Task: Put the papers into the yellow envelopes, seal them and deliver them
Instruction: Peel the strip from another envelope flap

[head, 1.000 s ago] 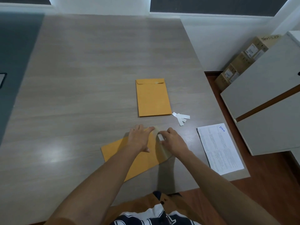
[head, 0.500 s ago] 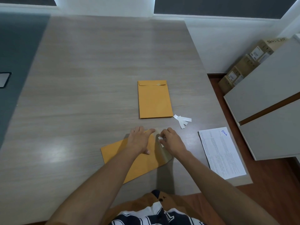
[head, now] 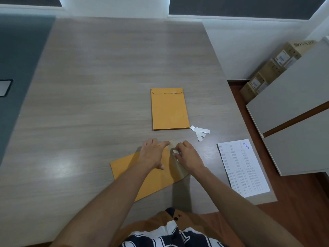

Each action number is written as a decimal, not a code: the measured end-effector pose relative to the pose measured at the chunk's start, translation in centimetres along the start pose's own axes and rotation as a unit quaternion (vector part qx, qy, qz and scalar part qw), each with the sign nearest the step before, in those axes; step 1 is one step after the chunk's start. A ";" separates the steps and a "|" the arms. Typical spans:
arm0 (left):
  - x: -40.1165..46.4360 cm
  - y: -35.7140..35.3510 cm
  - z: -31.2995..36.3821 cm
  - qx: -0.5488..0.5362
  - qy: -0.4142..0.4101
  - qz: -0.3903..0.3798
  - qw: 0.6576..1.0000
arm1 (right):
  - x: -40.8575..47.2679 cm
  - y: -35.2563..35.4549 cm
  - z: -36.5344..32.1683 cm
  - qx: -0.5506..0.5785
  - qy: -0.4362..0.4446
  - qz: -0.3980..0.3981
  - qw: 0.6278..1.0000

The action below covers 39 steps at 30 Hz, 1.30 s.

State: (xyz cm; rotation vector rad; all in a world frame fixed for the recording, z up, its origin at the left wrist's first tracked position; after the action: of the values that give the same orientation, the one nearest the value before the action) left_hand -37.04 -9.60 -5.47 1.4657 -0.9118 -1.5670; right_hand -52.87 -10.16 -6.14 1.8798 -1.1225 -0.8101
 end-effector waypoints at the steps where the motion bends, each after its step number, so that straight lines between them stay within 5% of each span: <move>1: 0.0 0.0 0.0 0.000 -0.001 0.001 1.000 | 0.0 -0.1 0.0 -0.002 -0.002 0.000 1.000; 39: 0.4 -0.3 -0.3 -0.010 -0.004 -0.001 1.000 | -0.4 0.0 0.3 -0.040 0.077 -0.038 0.996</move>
State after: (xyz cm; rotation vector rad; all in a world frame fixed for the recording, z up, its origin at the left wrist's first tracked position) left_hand -36.82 -9.83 -5.90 1.4470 -0.8977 -1.5808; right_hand -53.28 -9.93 -6.28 1.8931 -0.9157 -0.7289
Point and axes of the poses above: each hand's wrist, its own x-axis towards the middle knuckle, its own y-axis out of the back of the hand, z = x × y, the point moved 3 cm from there along x, towards the middle knuckle, and after that the axes turned 9 degrees about y, right-handed, at the moved point
